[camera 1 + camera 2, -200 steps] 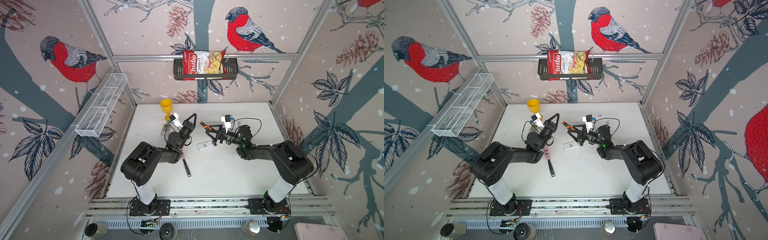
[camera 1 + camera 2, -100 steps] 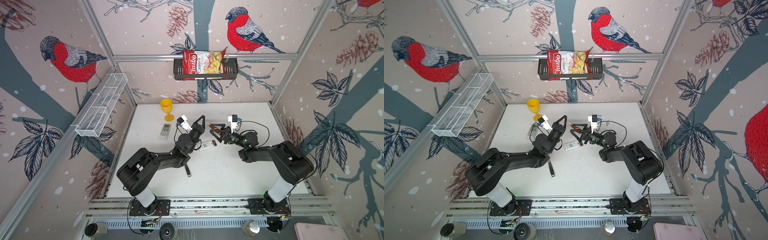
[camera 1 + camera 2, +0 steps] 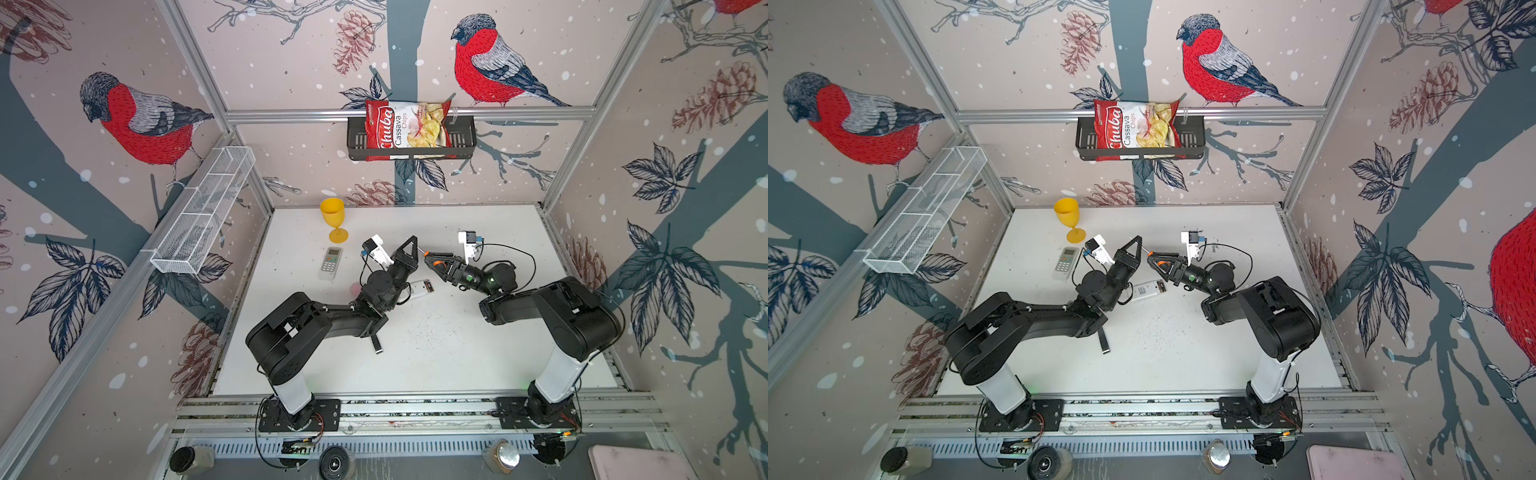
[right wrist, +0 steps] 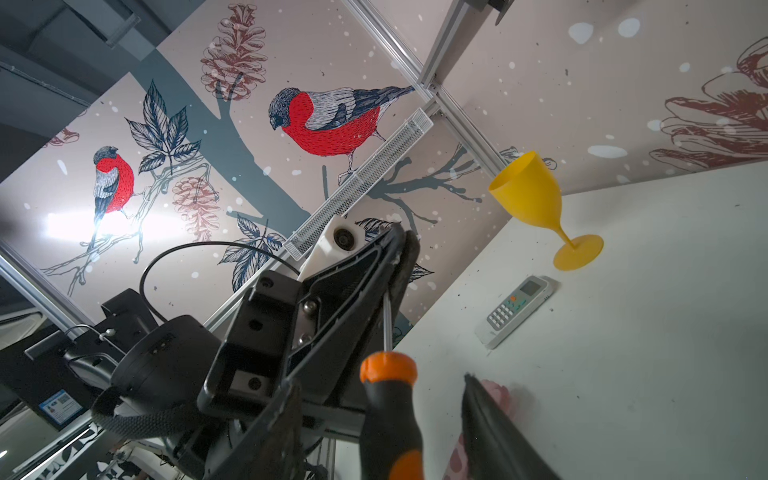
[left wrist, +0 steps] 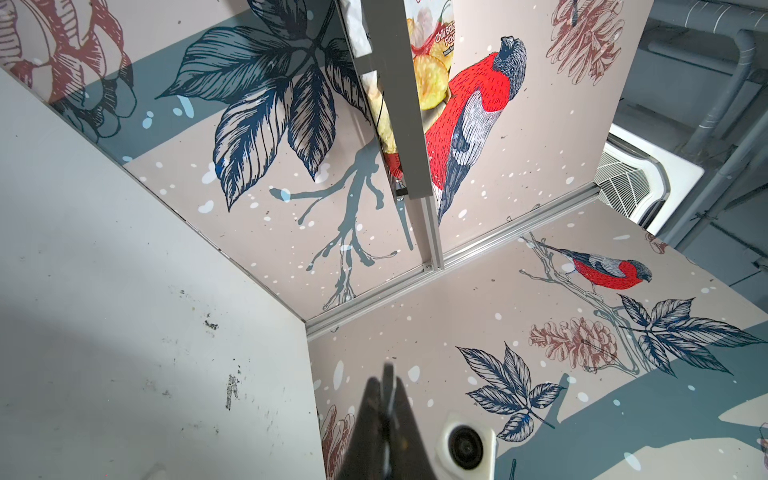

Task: Unload the batteries from the remote control
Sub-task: 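Lower the screwdriver toward the opened remote with the right gripper while the left gripper descends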

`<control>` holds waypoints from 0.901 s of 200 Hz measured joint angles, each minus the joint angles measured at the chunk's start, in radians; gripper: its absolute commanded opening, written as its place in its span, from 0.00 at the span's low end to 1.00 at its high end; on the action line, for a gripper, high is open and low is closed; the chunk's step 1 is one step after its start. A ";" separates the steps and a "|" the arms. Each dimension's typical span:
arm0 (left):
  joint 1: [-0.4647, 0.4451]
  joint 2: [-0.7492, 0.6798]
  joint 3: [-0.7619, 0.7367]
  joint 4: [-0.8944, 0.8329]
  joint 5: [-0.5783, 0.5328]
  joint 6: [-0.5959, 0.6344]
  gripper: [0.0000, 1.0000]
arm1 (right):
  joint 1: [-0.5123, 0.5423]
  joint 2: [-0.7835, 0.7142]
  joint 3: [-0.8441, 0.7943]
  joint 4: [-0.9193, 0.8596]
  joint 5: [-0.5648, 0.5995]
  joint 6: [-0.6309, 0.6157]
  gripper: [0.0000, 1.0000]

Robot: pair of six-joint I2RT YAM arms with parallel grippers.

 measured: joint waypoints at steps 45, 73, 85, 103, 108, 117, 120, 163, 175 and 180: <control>-0.007 0.045 0.005 0.078 -0.001 0.000 0.00 | -0.002 0.015 0.001 0.003 -0.005 0.018 0.48; -0.014 0.052 0.011 0.098 0.000 0.001 0.00 | 0.000 0.034 0.011 0.003 -0.008 0.027 0.45; -0.015 0.056 0.013 0.105 -0.002 0.013 0.00 | 0.000 0.037 0.014 0.005 -0.008 0.037 0.44; -0.017 0.063 0.017 0.113 -0.005 0.019 0.00 | 0.000 0.040 0.014 0.005 -0.008 0.037 0.41; -0.017 0.065 0.018 0.114 -0.005 0.019 0.00 | 0.000 0.040 0.014 0.005 -0.007 0.037 0.40; -0.017 0.068 0.018 0.123 -0.006 0.020 0.00 | 0.000 0.040 0.014 0.004 -0.007 0.037 0.39; -0.018 0.069 0.018 0.125 -0.006 0.020 0.00 | 0.000 0.040 0.014 0.004 -0.006 0.037 0.38; -0.022 0.081 0.017 0.137 -0.022 0.022 0.00 | -0.003 0.036 0.011 0.008 -0.004 0.036 0.27; -0.025 0.086 0.012 0.151 -0.028 0.020 0.00 | -0.006 0.035 0.008 0.011 -0.008 0.036 0.26; -0.026 0.089 0.010 0.156 -0.030 0.016 0.00 | -0.006 0.034 0.007 0.012 -0.008 0.036 0.26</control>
